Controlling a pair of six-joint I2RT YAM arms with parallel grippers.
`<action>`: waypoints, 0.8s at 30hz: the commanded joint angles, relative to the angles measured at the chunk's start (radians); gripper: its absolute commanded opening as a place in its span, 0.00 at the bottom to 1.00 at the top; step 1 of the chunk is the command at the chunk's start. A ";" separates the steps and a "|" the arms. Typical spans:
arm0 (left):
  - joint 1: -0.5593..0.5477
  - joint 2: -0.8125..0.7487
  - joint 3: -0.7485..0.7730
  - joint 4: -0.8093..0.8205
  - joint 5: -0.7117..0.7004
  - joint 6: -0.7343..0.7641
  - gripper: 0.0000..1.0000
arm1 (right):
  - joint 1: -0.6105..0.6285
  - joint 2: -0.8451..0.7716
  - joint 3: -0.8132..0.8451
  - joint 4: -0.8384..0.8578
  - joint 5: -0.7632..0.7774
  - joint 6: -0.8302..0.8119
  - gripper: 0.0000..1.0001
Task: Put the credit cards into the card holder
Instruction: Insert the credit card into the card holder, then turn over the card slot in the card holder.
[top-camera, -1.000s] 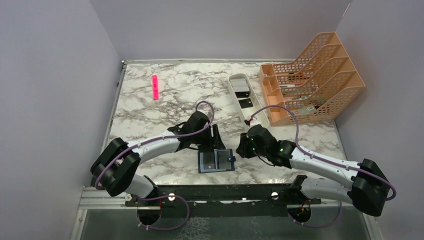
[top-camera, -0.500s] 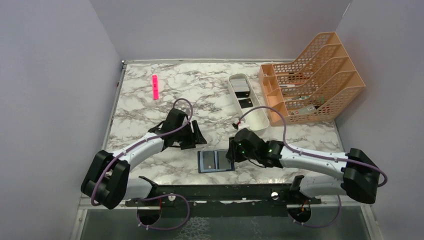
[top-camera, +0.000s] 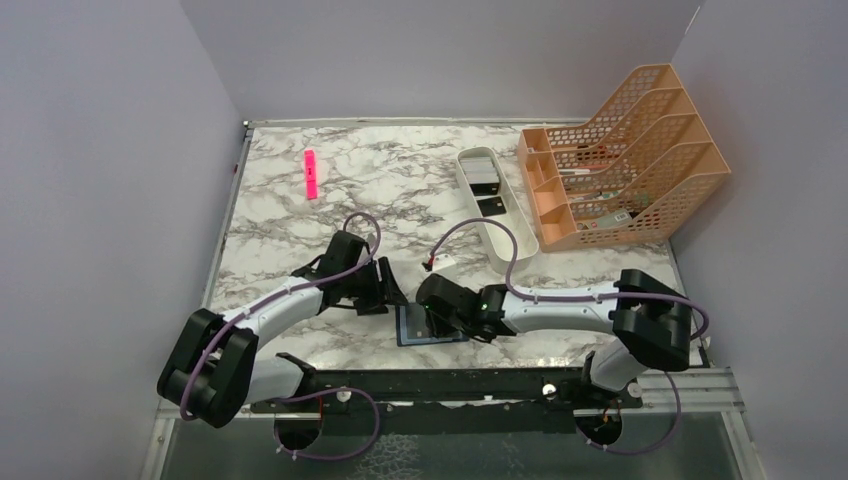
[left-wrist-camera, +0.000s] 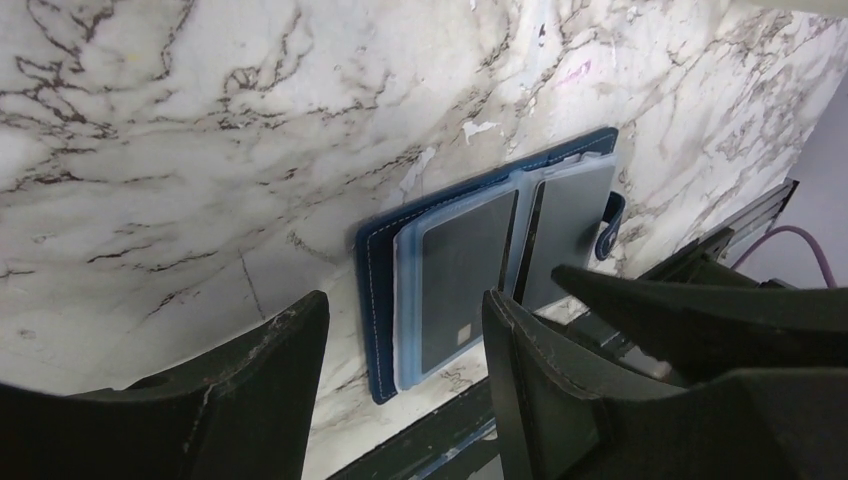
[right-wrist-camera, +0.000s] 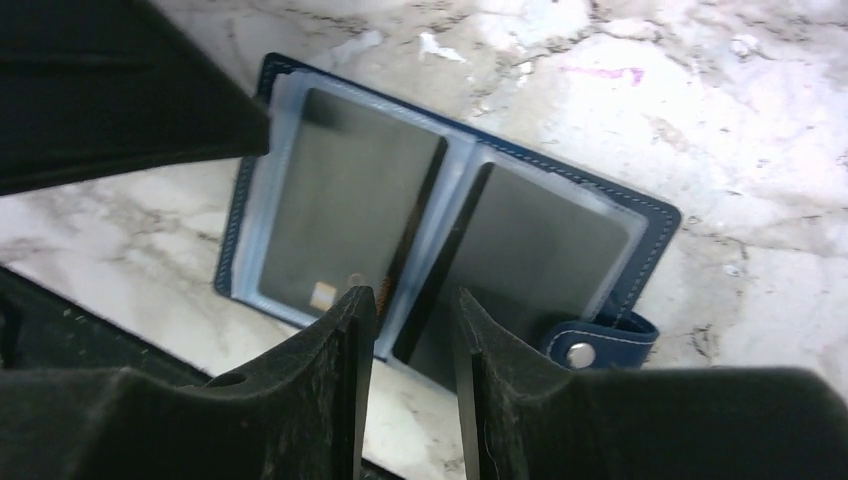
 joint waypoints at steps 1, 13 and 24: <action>0.004 -0.008 -0.033 0.021 0.052 -0.004 0.61 | 0.003 0.037 0.032 -0.072 0.104 -0.005 0.40; 0.001 0.011 -0.137 0.271 0.226 -0.110 0.60 | 0.003 0.062 -0.049 -0.016 0.117 0.024 0.32; -0.012 -0.042 -0.195 0.509 0.295 -0.238 0.33 | -0.010 -0.031 -0.168 0.100 0.082 0.053 0.28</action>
